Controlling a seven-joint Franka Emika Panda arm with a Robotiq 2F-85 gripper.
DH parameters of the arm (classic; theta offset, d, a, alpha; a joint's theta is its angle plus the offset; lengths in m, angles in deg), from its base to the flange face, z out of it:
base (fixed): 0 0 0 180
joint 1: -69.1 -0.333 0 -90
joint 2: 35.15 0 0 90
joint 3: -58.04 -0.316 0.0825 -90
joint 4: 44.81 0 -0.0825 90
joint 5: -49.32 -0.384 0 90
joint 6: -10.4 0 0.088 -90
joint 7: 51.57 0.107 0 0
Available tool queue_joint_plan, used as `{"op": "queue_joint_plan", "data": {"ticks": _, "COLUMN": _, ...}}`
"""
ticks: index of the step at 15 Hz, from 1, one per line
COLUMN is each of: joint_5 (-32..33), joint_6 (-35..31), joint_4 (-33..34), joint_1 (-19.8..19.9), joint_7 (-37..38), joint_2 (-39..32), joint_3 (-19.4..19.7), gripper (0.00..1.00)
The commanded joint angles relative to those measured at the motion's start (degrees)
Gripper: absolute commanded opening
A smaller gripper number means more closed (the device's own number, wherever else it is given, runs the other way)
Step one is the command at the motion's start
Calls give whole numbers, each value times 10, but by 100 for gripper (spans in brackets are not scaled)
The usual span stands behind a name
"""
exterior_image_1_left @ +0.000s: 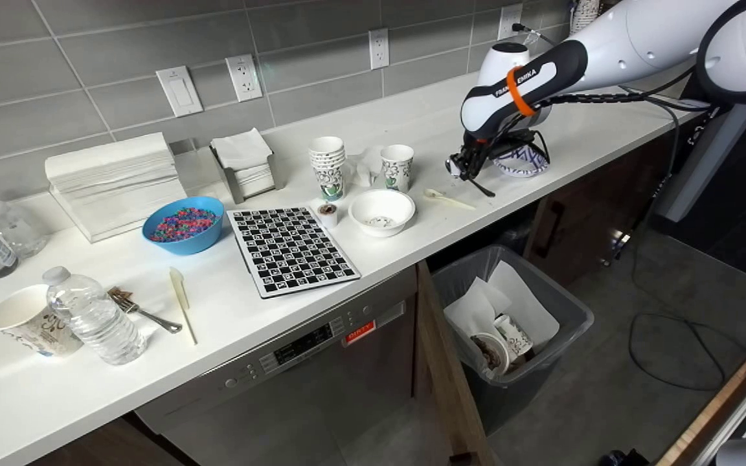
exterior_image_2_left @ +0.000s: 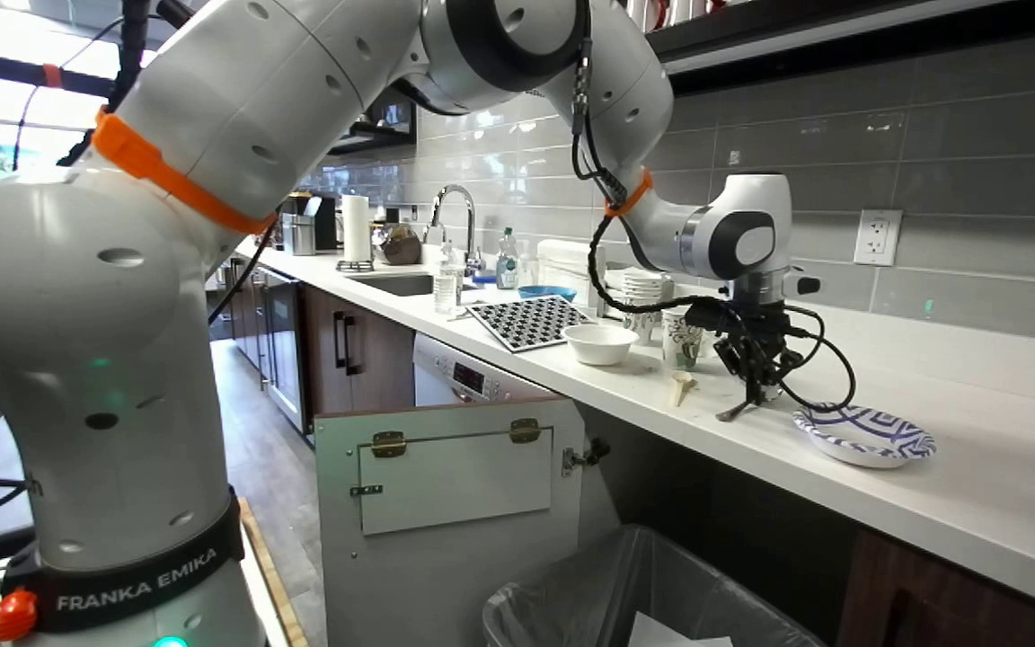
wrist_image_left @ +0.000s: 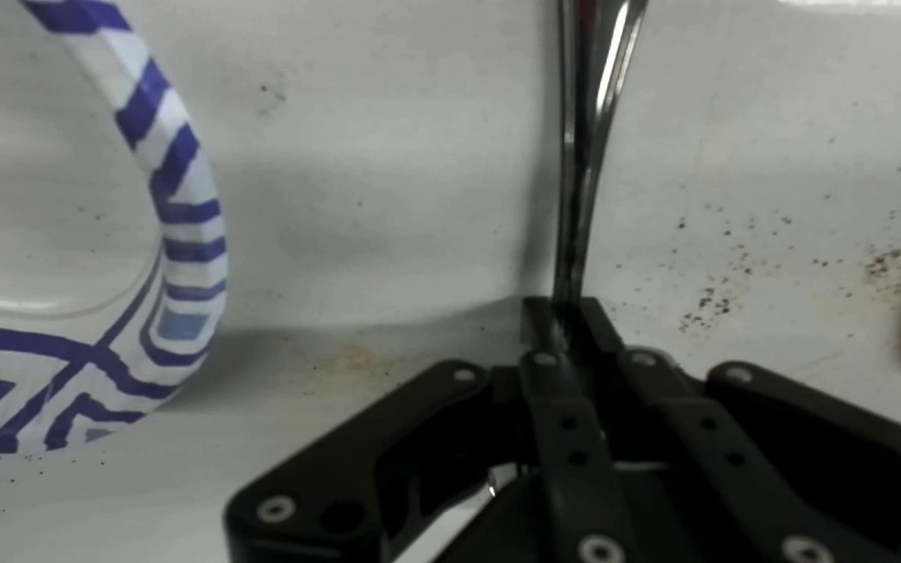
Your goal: Put the coffee pod on the silver spoon then throw the pod in the bin using the spoon.
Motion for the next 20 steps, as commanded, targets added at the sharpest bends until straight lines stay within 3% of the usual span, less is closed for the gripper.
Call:
{"op": "queue_joint_plan", "data": {"ticks": 1, "joint_5": 13, "joint_6": 14, "joint_4": -5, "joint_1": -8, "joint_7": 2, "joint_2": 10, "joint_3": 7, "gripper": 2}}
{"op": "queue_joint_plan", "data": {"ticks": 11, "joint_5": 37, "joint_6": 24, "joint_4": -59, "joint_1": -22, "joint_7": 2, "joint_2": 70, "joint_3": 9, "gripper": 2}}
{"op": "queue_joint_plan", "data": {"ticks": 20, "joint_5": 67, "joint_6": 28, "joint_4": -164, "joint_1": -35, "joint_7": -19, "joint_2": 161, "joint_3": 10, "gripper": 2}}
